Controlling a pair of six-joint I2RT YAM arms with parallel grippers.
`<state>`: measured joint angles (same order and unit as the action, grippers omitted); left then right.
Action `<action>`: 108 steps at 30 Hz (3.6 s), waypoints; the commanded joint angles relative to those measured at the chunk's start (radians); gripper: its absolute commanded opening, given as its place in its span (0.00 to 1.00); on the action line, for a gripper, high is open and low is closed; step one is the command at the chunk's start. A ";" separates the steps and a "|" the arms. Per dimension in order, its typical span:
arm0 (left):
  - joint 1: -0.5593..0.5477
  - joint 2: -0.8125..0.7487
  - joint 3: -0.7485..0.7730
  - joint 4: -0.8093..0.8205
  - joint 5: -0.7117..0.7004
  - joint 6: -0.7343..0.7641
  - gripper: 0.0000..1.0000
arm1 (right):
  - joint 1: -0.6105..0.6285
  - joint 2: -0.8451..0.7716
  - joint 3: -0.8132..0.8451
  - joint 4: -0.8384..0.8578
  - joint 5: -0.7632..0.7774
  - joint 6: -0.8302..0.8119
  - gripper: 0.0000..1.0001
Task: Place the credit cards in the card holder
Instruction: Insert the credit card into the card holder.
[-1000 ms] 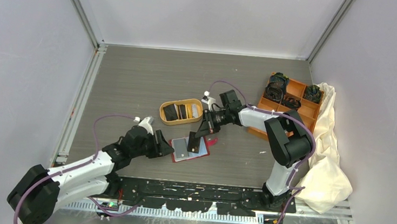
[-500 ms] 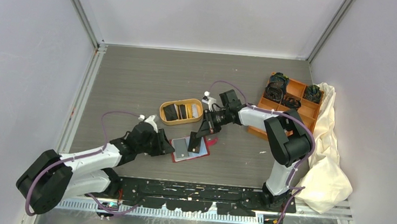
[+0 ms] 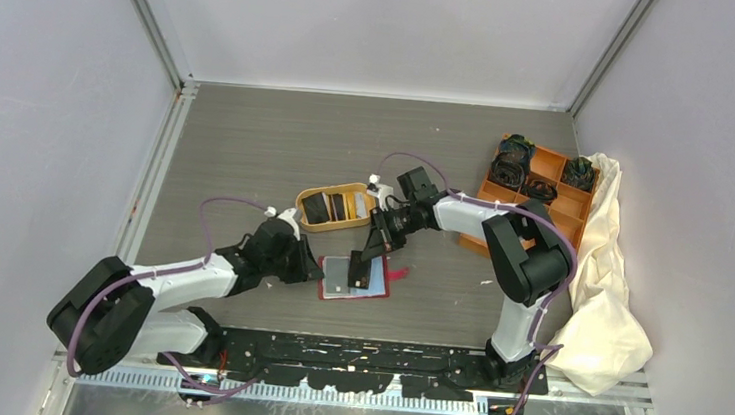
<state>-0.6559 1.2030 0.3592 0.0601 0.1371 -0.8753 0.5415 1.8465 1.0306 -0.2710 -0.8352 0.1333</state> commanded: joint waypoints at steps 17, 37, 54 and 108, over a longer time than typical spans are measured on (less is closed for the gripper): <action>-0.002 0.014 0.035 -0.033 -0.001 0.045 0.08 | 0.006 -0.019 -0.030 0.047 0.085 0.097 0.01; -0.022 -0.075 0.001 0.007 0.048 0.065 0.37 | 0.016 -0.049 -0.110 0.153 0.135 0.207 0.01; -0.051 0.014 0.046 -0.032 0.001 0.070 0.31 | 0.040 0.006 -0.071 0.062 0.118 0.178 0.01; -0.385 -0.123 0.245 -0.180 -0.276 0.186 0.30 | 0.049 0.154 0.077 -0.042 0.079 0.232 0.14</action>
<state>-0.9379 1.0359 0.5274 -0.1112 0.0143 -0.7189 0.5789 1.9724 1.0897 -0.3023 -0.8268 0.3950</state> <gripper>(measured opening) 0.337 0.147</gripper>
